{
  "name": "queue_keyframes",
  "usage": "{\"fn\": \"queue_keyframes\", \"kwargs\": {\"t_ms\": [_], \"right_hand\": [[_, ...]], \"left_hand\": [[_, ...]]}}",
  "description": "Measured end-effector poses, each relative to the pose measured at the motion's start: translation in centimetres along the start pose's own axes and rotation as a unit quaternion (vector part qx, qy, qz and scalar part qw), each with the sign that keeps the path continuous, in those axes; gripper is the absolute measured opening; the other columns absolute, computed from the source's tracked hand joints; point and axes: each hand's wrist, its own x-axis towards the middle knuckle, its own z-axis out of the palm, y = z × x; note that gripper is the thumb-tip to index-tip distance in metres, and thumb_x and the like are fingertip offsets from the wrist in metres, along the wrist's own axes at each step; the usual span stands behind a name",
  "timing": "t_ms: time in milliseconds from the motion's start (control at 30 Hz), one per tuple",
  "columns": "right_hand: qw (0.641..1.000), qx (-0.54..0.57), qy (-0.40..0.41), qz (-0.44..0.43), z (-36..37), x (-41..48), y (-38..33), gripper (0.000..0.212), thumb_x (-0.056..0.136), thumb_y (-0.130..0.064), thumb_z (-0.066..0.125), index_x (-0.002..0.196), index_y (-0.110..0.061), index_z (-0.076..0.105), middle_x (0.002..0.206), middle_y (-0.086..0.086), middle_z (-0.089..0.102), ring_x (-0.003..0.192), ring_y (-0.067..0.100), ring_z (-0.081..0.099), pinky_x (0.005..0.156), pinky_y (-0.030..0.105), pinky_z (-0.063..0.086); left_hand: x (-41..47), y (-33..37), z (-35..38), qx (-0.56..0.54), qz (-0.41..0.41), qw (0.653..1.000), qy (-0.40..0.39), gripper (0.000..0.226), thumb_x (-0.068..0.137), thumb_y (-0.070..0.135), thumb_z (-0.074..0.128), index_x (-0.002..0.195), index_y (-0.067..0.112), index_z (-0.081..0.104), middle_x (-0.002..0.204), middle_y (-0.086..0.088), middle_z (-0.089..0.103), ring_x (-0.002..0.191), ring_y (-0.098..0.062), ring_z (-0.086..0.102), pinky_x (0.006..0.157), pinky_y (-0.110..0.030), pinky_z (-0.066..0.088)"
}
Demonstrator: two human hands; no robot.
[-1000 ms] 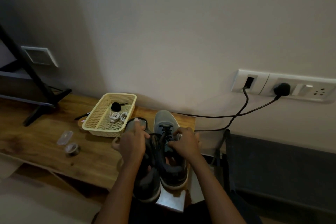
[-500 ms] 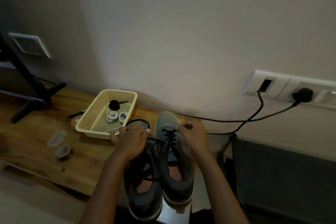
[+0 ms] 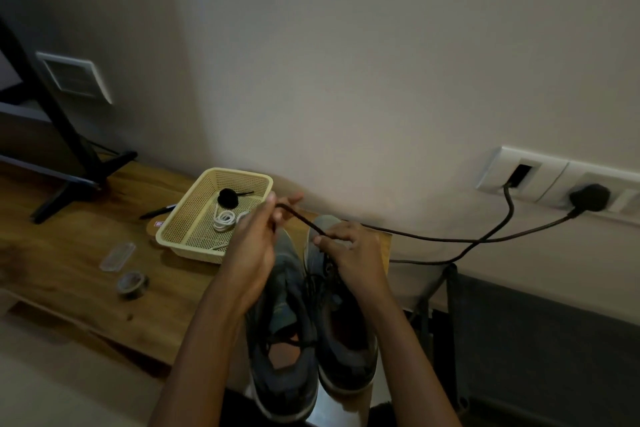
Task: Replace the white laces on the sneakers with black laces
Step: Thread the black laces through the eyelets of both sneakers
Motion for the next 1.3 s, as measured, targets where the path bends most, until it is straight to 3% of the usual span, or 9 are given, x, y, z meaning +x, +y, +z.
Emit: {"fn": "queue_keyframes", "kwargs": {"t_ms": [167,267,467,533,633,833,933,1133,1300], "right_hand": [[0.990,-0.120,0.045,0.059,-0.9,0.4,1.0,0.011,0.080,-0.029,0.072,0.084,-0.021,0.077,0.097,0.002,0.067,0.110,0.028,0.047,0.095,0.037,0.037],[0.980,-0.167,0.063,0.086,-1.3,0.4,1.4,0.013,0.083,-0.034,0.068,0.081,-0.024,0.077,0.089,0.004,0.069,0.104,0.030,0.049,0.079,0.029,0.032],[0.971,-0.179,0.061,0.143,-2.6,0.2,1.4,0.013,0.087,-0.026,0.066,0.081,-0.018,0.075,0.074,0.002,0.064,0.081,0.022,0.060,0.080,0.034,0.045],[0.984,-0.106,0.048,0.137,-2.3,0.3,1.2,0.008,0.083,-0.015,0.068,0.089,-0.016,0.074,0.079,0.003,0.067,0.076,0.020,0.061,0.073,0.031,0.048],[0.993,0.018,0.042,0.111,-1.5,0.1,0.2,0.029,0.081,-0.003,0.065,0.107,-0.015,0.068,0.087,0.007,0.066,0.075,0.016,0.060,0.062,0.020,0.047],[0.994,0.113,-0.007,0.006,-0.5,-0.5,-1.7,0.031,0.084,0.003,0.060,0.088,-0.026,0.069,0.090,-0.002,0.067,0.079,0.000,0.061,0.072,0.014,0.049],[0.993,0.115,-0.030,-0.024,-0.5,-0.6,-1.9,0.038,0.083,0.005,0.059,0.076,-0.030,0.071,0.079,-0.007,0.071,0.077,0.005,0.065,0.074,0.020,0.052],[0.990,0.133,-0.048,-0.003,-0.8,-0.9,-2.1,0.020,0.082,-0.003,0.066,0.076,-0.021,0.071,0.081,0.002,0.071,0.075,0.009,0.065,0.070,0.019,0.051],[0.997,0.067,-0.027,0.024,-0.3,-0.5,-1.3,0.008,0.080,-0.014,0.071,0.073,-0.014,0.067,0.079,0.004,0.066,0.073,0.014,0.060,0.066,0.026,0.047]], "left_hand": [[0.3,2.0,-2.6,-0.222,-0.008,0.972,0.073,0.045,0.091,0.040,0.043,0.051,0.025,0.057,0.098,0.011,0.066,0.109,-0.010,0.056,0.101,-0.035,0.028],[0.5,2.3,-4.8,-0.299,-0.001,0.948,0.109,0.045,0.093,0.046,0.040,0.053,0.025,0.047,0.101,0.018,0.067,0.101,-0.007,0.057,0.101,-0.038,0.027],[0.3,3.0,-7.6,-0.424,0.005,0.885,0.193,0.048,0.096,0.048,0.039,0.056,0.025,0.050,0.083,0.018,0.067,0.088,-0.006,0.060,0.090,-0.038,0.039],[0.3,2.8,-7.2,-0.330,0.016,0.912,0.244,0.036,0.098,0.043,0.041,0.067,0.027,0.049,0.076,0.017,0.065,0.083,-0.004,0.058,0.087,-0.036,0.040],[0.1,1.8,-4.8,0.028,0.058,0.954,0.292,0.030,0.100,0.031,0.042,0.074,0.021,0.055,0.081,0.007,0.062,0.078,-0.007,0.056,0.078,-0.030,0.044],[0.0,-1.3,-0.5,0.342,0.055,0.937,-0.032,0.026,0.097,0.029,0.050,0.078,0.020,0.065,0.079,0.003,0.067,0.072,-0.002,0.062,0.070,-0.017,0.047],[-0.1,-2.3,-0.1,0.351,0.056,0.932,-0.065,0.024,0.097,0.027,0.050,0.077,0.025,0.060,0.077,0.003,0.065,0.078,-0.016,0.066,0.076,-0.033,0.049],[0.2,-2.2,-0.6,0.378,0.050,0.924,-0.030,0.025,0.095,0.035,0.052,0.075,0.024,0.062,0.073,0.004,0.064,0.073,-0.009,0.064,0.071,-0.035,0.049],[0.0,-1.4,-0.1,0.307,0.066,0.948,0.046,0.019,0.092,0.029,0.058,0.076,0.021,0.060,0.076,0.003,0.065,0.075,-0.007,0.065,0.064,-0.011,0.045]]}}
